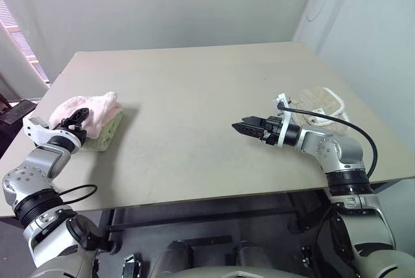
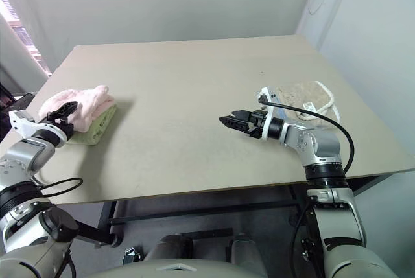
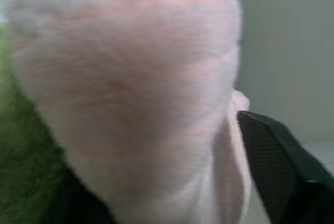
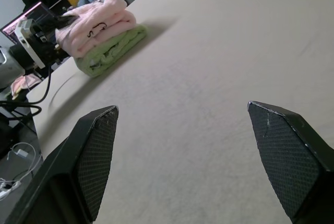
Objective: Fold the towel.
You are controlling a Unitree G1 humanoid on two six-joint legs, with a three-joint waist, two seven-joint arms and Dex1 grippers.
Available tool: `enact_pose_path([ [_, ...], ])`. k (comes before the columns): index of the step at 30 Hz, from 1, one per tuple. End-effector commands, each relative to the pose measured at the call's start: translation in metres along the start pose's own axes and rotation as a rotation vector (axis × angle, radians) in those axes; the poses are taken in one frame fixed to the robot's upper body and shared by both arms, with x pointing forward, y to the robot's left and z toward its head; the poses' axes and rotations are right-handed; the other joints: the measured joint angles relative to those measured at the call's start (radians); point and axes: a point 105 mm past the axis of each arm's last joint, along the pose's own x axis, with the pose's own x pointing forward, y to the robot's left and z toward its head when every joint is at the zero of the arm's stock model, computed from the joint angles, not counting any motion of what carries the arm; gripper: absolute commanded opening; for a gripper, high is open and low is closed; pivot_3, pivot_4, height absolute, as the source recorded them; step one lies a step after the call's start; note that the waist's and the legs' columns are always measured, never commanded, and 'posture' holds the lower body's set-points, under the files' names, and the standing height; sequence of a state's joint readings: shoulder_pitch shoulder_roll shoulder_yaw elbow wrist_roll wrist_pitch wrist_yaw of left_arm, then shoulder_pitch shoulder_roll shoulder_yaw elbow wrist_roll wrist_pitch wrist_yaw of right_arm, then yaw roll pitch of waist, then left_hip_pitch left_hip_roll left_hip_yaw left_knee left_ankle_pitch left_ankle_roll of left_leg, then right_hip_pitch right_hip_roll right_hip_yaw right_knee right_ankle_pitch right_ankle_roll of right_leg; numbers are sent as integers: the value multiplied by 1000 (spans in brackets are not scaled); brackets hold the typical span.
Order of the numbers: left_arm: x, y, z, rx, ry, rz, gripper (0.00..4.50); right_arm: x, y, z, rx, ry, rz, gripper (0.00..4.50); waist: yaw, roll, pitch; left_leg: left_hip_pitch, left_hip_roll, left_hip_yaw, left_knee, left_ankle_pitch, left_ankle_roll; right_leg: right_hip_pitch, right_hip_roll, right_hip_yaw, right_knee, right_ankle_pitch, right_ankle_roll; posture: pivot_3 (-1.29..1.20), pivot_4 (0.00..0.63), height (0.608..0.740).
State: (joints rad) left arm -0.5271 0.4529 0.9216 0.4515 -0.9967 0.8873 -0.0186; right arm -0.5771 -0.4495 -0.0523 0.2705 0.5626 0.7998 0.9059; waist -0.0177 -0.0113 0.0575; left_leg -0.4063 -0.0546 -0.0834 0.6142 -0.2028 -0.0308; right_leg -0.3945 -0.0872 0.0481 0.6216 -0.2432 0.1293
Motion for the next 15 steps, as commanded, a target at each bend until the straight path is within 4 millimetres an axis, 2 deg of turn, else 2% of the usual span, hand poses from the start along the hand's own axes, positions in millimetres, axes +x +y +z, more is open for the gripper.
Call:
enact_pose_path([
  [1,-4,-30,12,31,-37,-116,4447,3,8,14,-50,-31,34,4165,0,0,0,0,0,0,0,0,0,0,0,0,0,0,0,0,0,740],
  [5,-18,-38,16,15,-68,-149,4447,1,9,16,-48,-33,47,4165,-2,0,0,0,0,0,0,0,0,0,0,0,0,0,0,0,0,740],
  [7,-29,-33,11,-7,-64,-133,4447,1,10,15,-52,-22,59,4165,-3,0,0,0,0,0,0,0,0,0,0,0,-1,0,0,0,0,740],
  [11,-64,-18,-3,-38,-74,-79,4447,2,11,14,-59,-11,78,4165,-4,0,0,0,1,0,-1,0,0,0,0,2,-1,0,0,0,0,740],
  [15,-88,0,-6,-103,-106,-27,4447,8,14,11,-57,1,103,4165,2,-1,-1,0,2,0,0,-2,-3,0,1,1,-2,0,-2,0,0,740],
])
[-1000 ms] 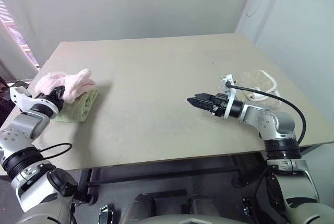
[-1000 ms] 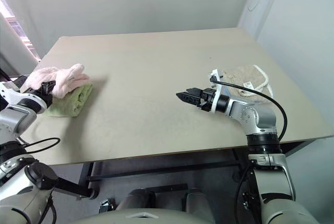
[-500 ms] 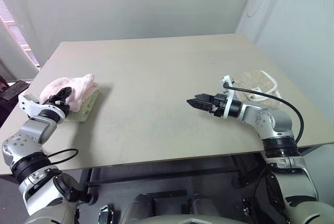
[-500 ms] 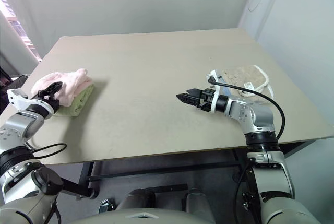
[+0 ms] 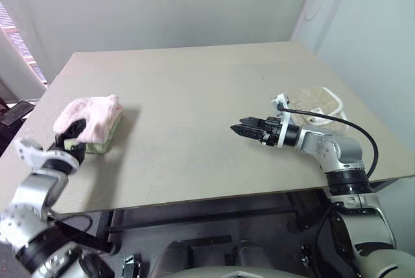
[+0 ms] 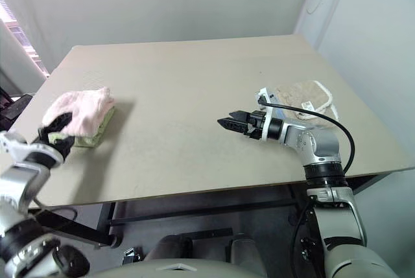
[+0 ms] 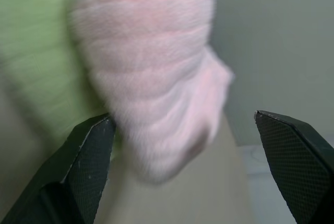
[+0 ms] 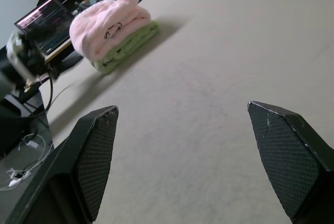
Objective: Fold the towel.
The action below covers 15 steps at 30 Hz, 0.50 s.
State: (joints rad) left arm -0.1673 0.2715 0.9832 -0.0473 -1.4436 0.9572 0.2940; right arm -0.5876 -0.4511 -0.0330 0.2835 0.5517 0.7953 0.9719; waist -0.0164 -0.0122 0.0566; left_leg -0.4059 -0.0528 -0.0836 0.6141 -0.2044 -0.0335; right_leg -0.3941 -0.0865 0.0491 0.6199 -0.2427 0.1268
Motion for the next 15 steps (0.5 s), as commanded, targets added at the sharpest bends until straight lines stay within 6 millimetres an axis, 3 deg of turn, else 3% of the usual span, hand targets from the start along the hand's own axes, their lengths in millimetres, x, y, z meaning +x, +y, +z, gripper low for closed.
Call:
enact_pose_path([
  [1,-18,-14,11,-27,-65,-51,4447,7,8,11,-52,-10,46,4165,2,0,0,1,0,0,0,0,0,2,0,0,-1,0,-1,0,0,740],
  [7,-33,-17,-16,24,51,-90,4447,10,15,10,-61,4,81,4165,1,0,-1,7,0,1,0,0,0,7,-1,-2,-9,1,-2,0,0,740],
  [10,-42,-29,-35,363,127,-116,4447,7,21,13,-81,0,105,4165,-3,0,-1,4,0,1,-1,-1,0,4,-1,-2,-9,1,-2,0,0,740],
  [13,-52,-66,-47,663,152,-360,4447,-5,26,15,-132,14,115,4165,0,2,0,-1,0,2,-2,-1,0,-4,-1,-2,-9,1,-3,0,0,740],
  [15,-51,-77,-56,824,202,-471,4447,-11,26,15,-156,27,100,4165,3,4,-1,-2,0,3,-3,-1,0,-5,-2,-1,-9,1,-3,0,0,740],
])
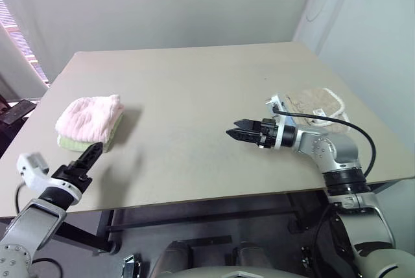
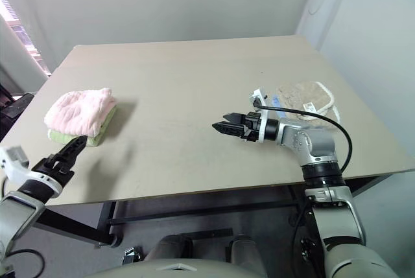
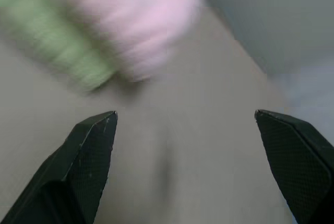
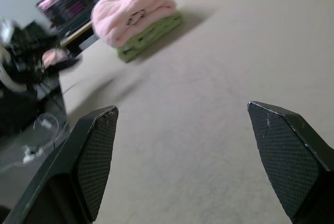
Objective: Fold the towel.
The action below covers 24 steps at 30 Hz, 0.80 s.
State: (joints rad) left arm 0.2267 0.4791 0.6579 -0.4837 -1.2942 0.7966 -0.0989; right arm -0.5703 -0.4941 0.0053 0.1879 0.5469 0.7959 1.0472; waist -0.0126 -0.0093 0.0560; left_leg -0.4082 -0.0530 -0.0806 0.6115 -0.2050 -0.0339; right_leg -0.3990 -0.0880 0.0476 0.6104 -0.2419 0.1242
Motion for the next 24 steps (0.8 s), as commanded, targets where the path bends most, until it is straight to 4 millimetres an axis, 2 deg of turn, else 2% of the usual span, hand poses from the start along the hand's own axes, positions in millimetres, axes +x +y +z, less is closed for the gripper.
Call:
enact_pose_path([
  [1,10,-34,4,319,32,-229,4447,-11,8,12,-76,-10,7,4165,-2,3,-1,0,0,0,0,0,0,0,0,0,-1,0,0,0,0,740],
  [4,21,-48,-5,506,113,-398,4447,-20,9,11,-82,0,-10,4165,-7,8,-1,0,1,2,0,0,0,0,0,0,-3,1,-1,0,0,740],
  [6,32,-61,-9,549,120,-511,4447,-25,9,10,-114,3,-35,4165,-7,13,0,-1,4,3,-2,0,1,1,1,-1,-9,2,-3,0,0,740],
  [9,44,-74,-17,598,115,-643,4447,-25,9,11,-205,-32,-88,4165,-7,13,0,-2,8,7,-2,-2,3,2,1,-4,-13,3,-4,0,0,740],
  [11,53,-83,-33,714,135,-761,4447,-24,19,10,-230,-79,-67,4165,-4,12,0,-2,9,11,-4,-3,4,3,0,-3,-12,4,-4,0,0,740],
  [13,57,-87,-39,746,135,-842,4447,-21,29,6,-239,-104,-40,4165,-4,12,0,-2,10,12,-5,-3,5,1,1,-3,-11,4,-4,0,0,740],
  [15,61,-86,-35,724,111,-860,4447,-16,36,1,-270,-101,-35,4165,-4,12,0,-2,13,13,-6,-4,5,0,4,-2,-11,4,-4,0,0,740],
  [20,62,-85,-43,756,102,-932,4447,-24,41,-19,-306,18,-3,4165,-2,12,0,0,16,13,-3,-4,5,1,7,-2,-8,4,-4,0,0,740],
  [22,62,-87,-47,771,83,-953,4447,-29,40,-22,-301,41,0,4165,-1,12,0,0,16,13,1,-4,5,3,7,-2,-7,4,-4,0,0,740],
  [24,60,-85,-58,824,141,-979,4447,-31,42,-23,-281,46,17,4165,-2,11,0,1,16,14,3,-4,5,4,6,-2,-8,4,-4,0,0,740],
])
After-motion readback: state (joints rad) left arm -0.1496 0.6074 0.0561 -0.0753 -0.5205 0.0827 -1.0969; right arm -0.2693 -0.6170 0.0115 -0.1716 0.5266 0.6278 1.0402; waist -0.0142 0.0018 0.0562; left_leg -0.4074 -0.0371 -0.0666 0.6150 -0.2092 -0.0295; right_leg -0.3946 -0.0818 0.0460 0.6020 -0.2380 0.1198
